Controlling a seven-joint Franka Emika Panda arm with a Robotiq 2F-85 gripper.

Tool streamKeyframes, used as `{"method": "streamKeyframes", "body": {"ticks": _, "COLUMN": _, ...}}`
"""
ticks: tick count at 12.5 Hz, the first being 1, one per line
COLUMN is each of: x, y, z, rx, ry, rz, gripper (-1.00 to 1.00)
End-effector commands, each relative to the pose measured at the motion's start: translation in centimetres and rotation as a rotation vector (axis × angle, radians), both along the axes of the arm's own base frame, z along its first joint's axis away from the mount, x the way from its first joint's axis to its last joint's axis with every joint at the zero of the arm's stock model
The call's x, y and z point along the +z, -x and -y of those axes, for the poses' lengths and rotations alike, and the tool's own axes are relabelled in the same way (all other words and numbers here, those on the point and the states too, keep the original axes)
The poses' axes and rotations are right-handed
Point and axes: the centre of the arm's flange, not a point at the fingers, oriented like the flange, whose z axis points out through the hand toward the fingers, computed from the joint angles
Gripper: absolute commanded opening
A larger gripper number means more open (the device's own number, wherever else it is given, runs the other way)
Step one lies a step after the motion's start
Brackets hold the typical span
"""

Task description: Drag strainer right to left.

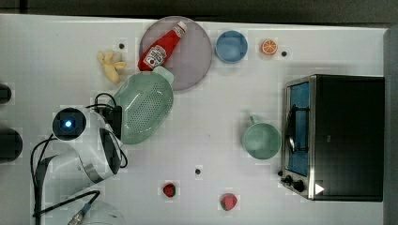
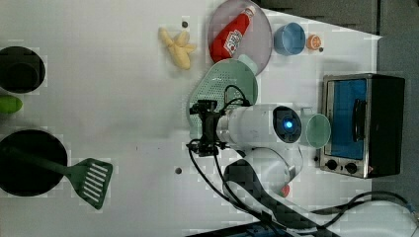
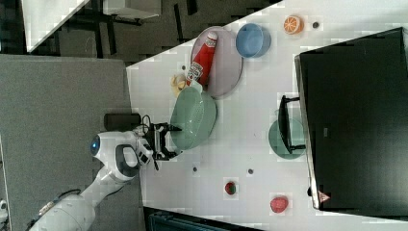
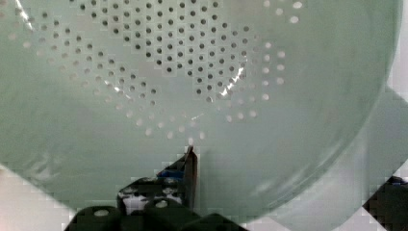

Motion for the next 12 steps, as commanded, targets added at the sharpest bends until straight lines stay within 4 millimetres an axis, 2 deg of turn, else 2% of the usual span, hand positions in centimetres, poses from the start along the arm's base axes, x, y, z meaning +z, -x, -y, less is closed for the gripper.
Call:
{"method": "streamKeyframes", "body": {"ticks": 1, "x": -0.8, "y": 1.0, "z": -3.2, "rx": 0.005, "ry": -0.014, "rz": -0.022, "gripper": 1.0}}
{"method": "streamKeyframes", "body": {"ticks": 8, "x": -0.7, "y": 0.9, "z": -8.4, "rx": 0.0, "ry": -0.062, "rz": -0.009, "gripper": 1.0}}
{"method": "streamKeyframes", "body": {"ticks": 12, "x": -0.6, "y": 1.1, "z": -11.7, "rx": -0.061, "ry": -0.08, "rz": -0.009, "gripper": 1.0}}
